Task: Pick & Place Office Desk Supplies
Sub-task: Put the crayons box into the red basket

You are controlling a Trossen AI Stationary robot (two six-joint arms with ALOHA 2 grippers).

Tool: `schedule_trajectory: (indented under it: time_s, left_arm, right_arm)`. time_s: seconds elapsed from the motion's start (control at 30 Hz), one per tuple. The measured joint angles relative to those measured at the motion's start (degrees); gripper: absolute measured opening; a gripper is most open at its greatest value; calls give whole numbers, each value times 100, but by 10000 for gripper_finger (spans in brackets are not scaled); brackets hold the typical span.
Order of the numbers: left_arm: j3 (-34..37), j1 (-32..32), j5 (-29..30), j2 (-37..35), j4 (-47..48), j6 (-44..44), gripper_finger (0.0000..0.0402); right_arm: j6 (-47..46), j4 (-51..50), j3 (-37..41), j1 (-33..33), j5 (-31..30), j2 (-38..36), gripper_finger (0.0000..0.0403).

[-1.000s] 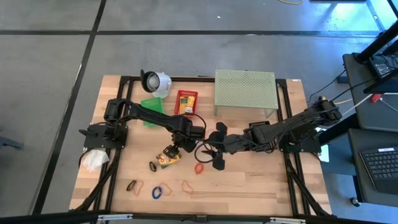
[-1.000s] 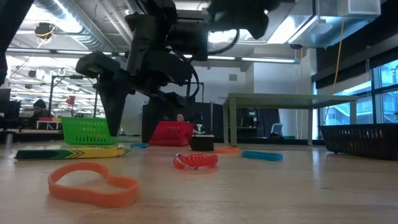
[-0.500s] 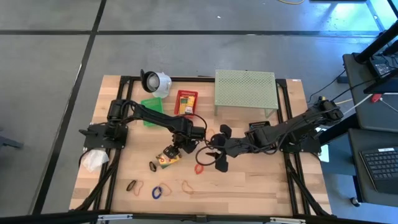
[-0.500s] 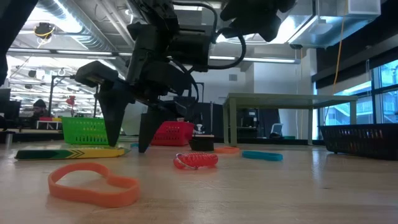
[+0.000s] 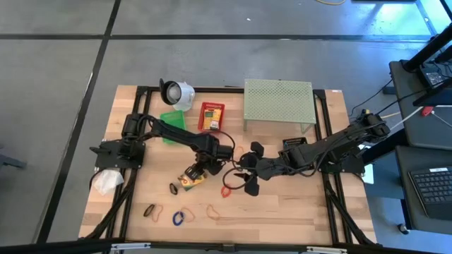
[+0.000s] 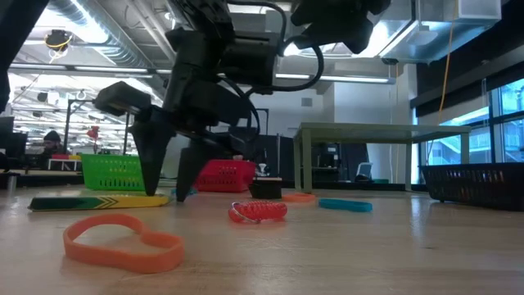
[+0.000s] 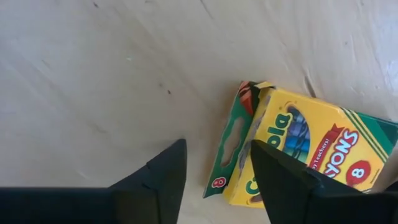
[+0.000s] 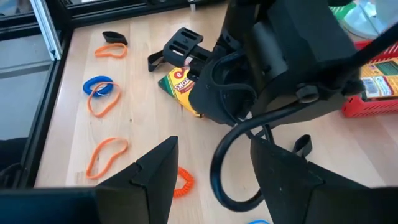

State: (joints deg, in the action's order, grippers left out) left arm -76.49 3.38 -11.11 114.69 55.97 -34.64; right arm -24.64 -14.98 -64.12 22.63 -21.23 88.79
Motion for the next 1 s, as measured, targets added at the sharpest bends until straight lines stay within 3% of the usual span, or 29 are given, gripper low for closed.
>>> schedule_trajectory:
  time_s: [0.4, 0.77, 1.0]
  left_arm:
    - [18, 216, -133, 14, 165, 41, 121]
    - [20, 244, -112, 20, 127, -221, 11]
    - [14, 363, 303, 4, 100, -331, 2]
  right_arm:
    - [-45, 1, 9, 30, -85, -235, 204]
    - [-21, 13, 7, 114, -90, -414, 204]
    - [19, 4, 7, 181, -244, -461, 204]
